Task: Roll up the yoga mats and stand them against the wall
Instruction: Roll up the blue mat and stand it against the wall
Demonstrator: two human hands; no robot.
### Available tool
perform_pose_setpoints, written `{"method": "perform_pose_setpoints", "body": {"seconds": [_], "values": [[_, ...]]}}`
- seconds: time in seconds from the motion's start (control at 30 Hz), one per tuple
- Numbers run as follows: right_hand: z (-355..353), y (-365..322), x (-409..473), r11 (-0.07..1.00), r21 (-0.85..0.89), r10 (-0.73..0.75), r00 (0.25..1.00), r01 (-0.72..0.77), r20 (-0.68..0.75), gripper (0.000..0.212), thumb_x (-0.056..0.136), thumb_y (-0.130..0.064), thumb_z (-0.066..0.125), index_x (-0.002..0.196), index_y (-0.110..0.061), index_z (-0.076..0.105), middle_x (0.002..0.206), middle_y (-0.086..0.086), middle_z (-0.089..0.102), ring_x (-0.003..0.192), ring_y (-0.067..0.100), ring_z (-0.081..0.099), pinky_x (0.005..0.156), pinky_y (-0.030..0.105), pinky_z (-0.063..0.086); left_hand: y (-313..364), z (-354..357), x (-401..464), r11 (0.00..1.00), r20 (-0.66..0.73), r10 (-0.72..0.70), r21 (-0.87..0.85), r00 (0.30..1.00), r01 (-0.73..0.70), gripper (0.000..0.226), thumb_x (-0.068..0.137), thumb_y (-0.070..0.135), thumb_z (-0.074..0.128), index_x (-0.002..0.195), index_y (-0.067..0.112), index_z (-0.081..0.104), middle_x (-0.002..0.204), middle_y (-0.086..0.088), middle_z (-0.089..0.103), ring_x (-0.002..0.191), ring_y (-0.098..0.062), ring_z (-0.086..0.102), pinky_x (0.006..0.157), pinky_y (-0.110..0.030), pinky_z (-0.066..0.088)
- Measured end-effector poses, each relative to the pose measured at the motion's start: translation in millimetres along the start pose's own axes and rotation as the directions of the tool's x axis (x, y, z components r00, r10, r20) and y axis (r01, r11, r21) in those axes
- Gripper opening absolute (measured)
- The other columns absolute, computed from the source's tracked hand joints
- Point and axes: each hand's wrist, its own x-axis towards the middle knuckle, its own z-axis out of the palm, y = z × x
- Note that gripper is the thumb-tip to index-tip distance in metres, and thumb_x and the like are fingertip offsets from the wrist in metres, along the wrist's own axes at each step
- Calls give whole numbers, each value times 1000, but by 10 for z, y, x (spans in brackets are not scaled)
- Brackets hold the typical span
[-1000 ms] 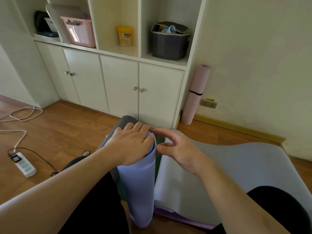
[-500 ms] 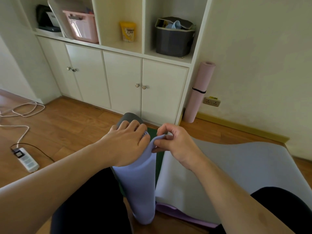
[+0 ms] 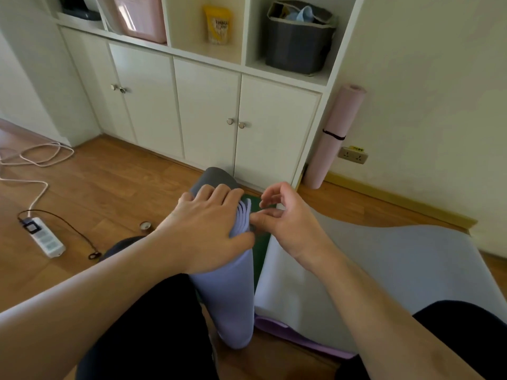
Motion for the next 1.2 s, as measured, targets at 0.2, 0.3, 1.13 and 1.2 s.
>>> {"method": "perform_pose_setpoints", "body": {"seconds": [0.2,0.3,1.13,1.2], "values": [[-262,-282,-172,999,20,-53,974,50,219,40,88,-2,56,120,-17,75,109,1,79,105,19,74,92,40,62,216,-58,115,975,-43,-50,-219,998,40,76,87,74,38,146,27,42,139,8,53,127,-18,49,107,-44,42],[-358,-400,-249,983,-152,-52,947,105,318,49,77,-27,66,126,-22,71,116,1,76,112,21,70,100,50,57,286,-111,188,758,-113,-249,-641,962,121,55,85,55,40,134,36,57,126,16,62,115,-10,56,93,-35,42],[-2706,480,-1157,980,153,-60,923,127,-380,119,43,5,95,150,-20,51,123,5,75,120,22,70,101,39,57,2428,-614,1613,463,-49,700,-729,713,-505,68,69,29,101,124,14,65,117,-6,72,111,-29,69,91,-56,57],[-2957,666,-1284,974,194,-26,908,118,-418,116,43,4,94,149,-19,53,130,9,71,122,22,68,102,40,57,2796,-573,1763,543,-49,665,-653,745,-528,61,62,41,99,112,21,69,104,-2,73,97,-27,71,78,-54,59]]}}
